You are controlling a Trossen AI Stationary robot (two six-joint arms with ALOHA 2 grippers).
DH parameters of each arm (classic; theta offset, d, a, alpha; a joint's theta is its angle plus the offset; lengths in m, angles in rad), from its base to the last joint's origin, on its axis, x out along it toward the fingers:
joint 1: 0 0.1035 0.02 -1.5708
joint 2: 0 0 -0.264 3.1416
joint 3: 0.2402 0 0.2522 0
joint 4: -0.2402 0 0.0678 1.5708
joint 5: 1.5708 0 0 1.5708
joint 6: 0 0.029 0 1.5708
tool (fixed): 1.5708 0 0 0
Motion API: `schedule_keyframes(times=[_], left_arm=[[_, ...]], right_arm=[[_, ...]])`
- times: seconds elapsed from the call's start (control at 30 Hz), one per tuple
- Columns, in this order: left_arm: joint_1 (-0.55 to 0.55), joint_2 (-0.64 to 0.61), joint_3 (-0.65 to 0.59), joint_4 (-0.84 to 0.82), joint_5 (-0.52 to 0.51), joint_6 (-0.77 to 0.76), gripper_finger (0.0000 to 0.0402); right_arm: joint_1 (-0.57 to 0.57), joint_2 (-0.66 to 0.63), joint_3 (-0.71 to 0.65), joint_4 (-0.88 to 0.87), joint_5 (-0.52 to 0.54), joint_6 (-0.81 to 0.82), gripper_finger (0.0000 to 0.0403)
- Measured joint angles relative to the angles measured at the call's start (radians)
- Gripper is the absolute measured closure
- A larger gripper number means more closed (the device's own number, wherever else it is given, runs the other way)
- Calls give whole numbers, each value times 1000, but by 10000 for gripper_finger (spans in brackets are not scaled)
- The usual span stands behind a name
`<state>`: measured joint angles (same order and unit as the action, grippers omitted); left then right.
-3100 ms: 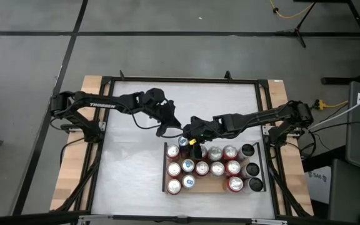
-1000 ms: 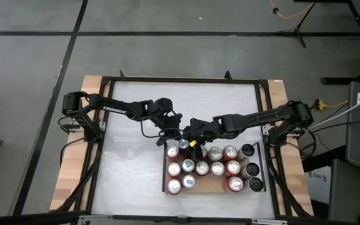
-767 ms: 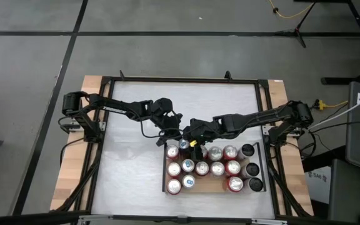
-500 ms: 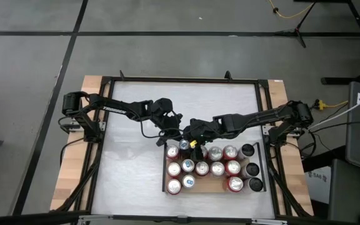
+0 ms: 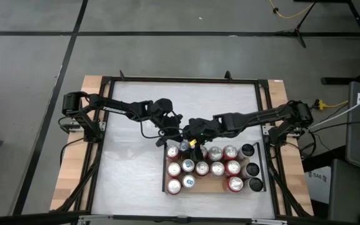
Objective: Place canned beverage on shelf
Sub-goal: Put the blue soda can on the shelf, then return to Home Position
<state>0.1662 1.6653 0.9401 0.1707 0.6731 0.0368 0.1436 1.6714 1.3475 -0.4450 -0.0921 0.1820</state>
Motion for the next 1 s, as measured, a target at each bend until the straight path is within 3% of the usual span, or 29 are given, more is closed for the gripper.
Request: schedule_keyframes(times=[0.23, 0.7, 1.0], left_arm=[[0, 0, 0, 1, 0, 0, 401], [6, -11, 0, 1, -25, 2, 401], [80, -170, 0, -30, -70, -1, 401]], right_arm=[[0, 0, 26, -5, -50, 0, 95], [0, -50, 29, -13, -50, -3, 94], [-8, -213, 29, -20, -48, -14, 94]])
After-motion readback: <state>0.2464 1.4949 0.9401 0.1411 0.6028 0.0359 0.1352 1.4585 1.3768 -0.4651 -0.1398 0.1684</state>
